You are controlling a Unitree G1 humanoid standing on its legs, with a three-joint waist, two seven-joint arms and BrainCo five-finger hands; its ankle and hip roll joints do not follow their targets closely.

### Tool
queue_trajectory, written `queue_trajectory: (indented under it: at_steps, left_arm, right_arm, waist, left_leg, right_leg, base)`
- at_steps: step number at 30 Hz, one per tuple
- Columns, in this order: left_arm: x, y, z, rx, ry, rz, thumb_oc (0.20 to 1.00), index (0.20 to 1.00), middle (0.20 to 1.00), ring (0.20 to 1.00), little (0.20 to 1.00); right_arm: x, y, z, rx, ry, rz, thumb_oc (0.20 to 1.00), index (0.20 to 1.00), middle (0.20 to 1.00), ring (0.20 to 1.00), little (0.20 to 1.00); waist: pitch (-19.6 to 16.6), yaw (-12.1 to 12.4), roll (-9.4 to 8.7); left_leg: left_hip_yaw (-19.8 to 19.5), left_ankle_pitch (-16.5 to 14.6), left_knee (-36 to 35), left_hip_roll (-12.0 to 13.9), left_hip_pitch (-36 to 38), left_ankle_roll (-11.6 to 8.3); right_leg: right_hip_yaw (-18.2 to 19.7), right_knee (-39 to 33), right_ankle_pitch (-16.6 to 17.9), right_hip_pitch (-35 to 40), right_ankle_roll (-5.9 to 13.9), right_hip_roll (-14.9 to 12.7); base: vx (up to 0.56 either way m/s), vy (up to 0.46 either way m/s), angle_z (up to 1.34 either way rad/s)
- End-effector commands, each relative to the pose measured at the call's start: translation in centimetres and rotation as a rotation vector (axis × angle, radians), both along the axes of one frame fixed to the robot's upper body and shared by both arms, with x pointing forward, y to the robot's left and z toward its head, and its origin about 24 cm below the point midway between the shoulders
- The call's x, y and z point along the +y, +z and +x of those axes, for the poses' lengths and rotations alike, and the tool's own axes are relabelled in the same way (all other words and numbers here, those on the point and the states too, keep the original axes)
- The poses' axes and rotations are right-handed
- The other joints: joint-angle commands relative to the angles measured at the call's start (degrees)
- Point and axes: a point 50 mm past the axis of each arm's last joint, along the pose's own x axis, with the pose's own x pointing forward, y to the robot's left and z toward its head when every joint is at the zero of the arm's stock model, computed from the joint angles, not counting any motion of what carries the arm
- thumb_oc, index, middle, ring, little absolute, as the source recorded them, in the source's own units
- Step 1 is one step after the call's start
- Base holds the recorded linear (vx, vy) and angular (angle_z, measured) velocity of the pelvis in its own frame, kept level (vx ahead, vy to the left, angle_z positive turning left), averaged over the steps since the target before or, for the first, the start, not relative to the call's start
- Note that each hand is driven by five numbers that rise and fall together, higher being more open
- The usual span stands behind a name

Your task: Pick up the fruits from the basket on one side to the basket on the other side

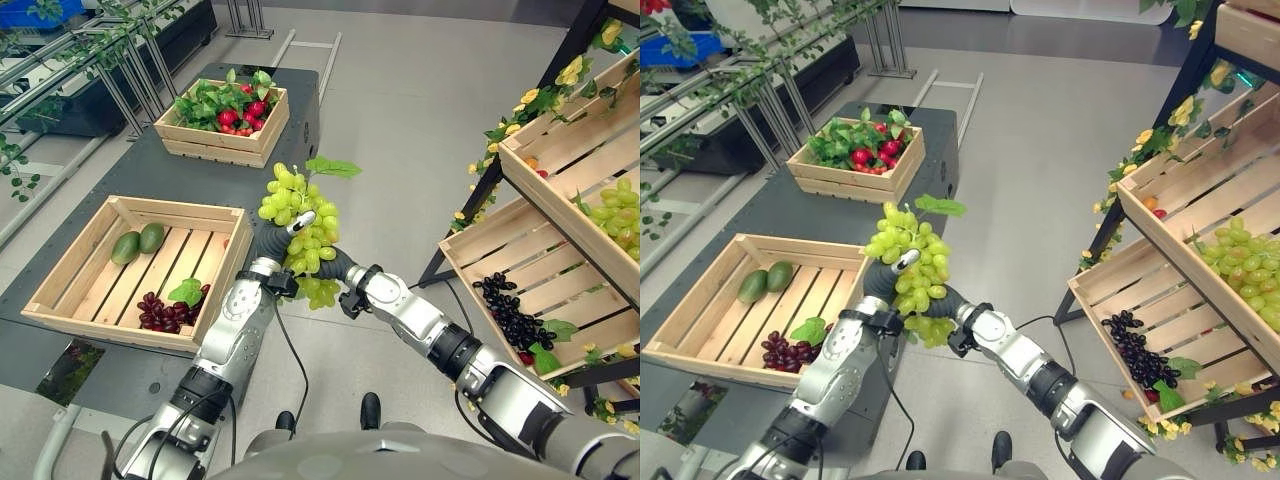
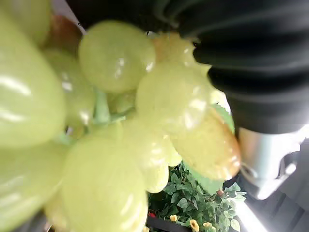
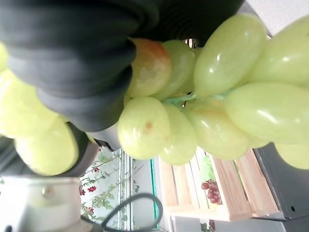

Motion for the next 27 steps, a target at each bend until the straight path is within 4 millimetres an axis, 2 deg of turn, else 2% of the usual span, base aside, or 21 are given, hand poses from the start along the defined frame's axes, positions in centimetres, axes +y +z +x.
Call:
queue_trajectory:
  at_steps: [1,5,7,22,24,26,27]
  left_arm:
    - [0.3,3.0,0.1,-0.168,0.002,-0.053,1.000,1.000,1.000,1.000,1.000]
    - [1.6,2.5,-0.4,-0.151,0.052,-0.050,1.000,1.000,1.000,1.000,1.000]
    - [1.6,2.5,-0.4,-0.150,0.052,-0.050,1.000,1.000,1.000,1.000,1.000]
    - [4.4,1.6,-1.3,-0.128,0.158,-0.047,1.000,1.000,1.000,1.000,1.000]
    - [5.0,1.3,-1.6,-0.118,0.185,-0.047,1.000,1.000,1.000,1.000,1.000]
    - [5.1,1.2,-1.7,-0.116,0.190,-0.046,1.000,1.000,1.000,1.000,1.000]
    - [5.6,0.8,-1.9,-0.102,0.210,-0.045,1.000,1.000,1.000,1.000,1.000]
  right_arm:
    - [1.6,5.0,2.1,-0.183,-0.006,0.145,0.200,0.200,0.200,0.200,0.200]
    - [0.6,4.8,2.3,-0.181,-0.044,0.142,0.200,0.200,0.200,0.200,0.200]
    - [0.6,4.8,2.3,-0.181,-0.044,0.142,0.200,0.200,0.200,0.200,0.200]
    - [-3.7,4.0,2.9,-0.170,-0.207,0.165,0.200,0.200,0.200,0.200,0.200]
    - [-5.1,3.5,2.9,-0.166,-0.258,0.159,0.200,0.200,0.200,0.200,0.200]
    - [-5.5,3.4,2.8,-0.164,-0.272,0.157,0.200,0.200,0.200,0.200,0.200]
    - [-6.5,3.3,2.8,-0.169,-0.306,0.153,0.200,0.200,0.200,0.200,0.200]
  waist:
    - [-0.09,1.60,-2.20]
    - [0.00,1.84,-2.16]
    - [-0.01,1.84,-2.16]
    - [0.05,1.84,-2.15]
    - [0.03,1.69,-2.10]
    - [0.00,1.63,-2.08]
    - [0.00,1.55,-2.08]
  left_leg:
    - [-2.00,-4.10,0.02,-4.11,-0.02,3.20]
    - [-2.09,-4.06,0.02,-4.09,-0.02,3.22]
    - [-2.09,-4.06,0.02,-4.09,-0.01,3.22]
    - [-2.19,-4.10,0.02,-3.97,0.09,3.22]
    - [-2.12,-4.13,0.02,-4.00,0.09,3.24]
    - [-2.08,-4.14,0.02,-3.98,0.09,3.25]
    - [-2.00,-4.17,0.02,-3.99,0.12,3.27]
  right_leg:
    - [-0.67,0.51,-4.94,4.54,6.70,-3.24]
    - [-0.93,0.51,-4.96,4.59,6.73,-3.32]
    - [-0.94,0.51,-4.96,4.59,6.73,-3.32]
    - [-1.08,0.51,-5.10,4.64,6.68,-3.28]
    - [-1.01,0.51,-5.11,4.53,6.69,-3.24]
    - [-1.04,0.51,-5.11,4.52,6.71,-3.25]
    - [-1.05,0.51,-5.12,4.51,6.76,-3.28]
  base:
    - [0.00,0.000,0.00]
    - [0.00,0.000,0.00]
    - [0.00,0.000,0.00]
    - [0.00,0.000,0.01]
    - [0.00,0.000,0.00]
    - [0.00,0.000,0.00]
    - [0.00,0.000,0.00]
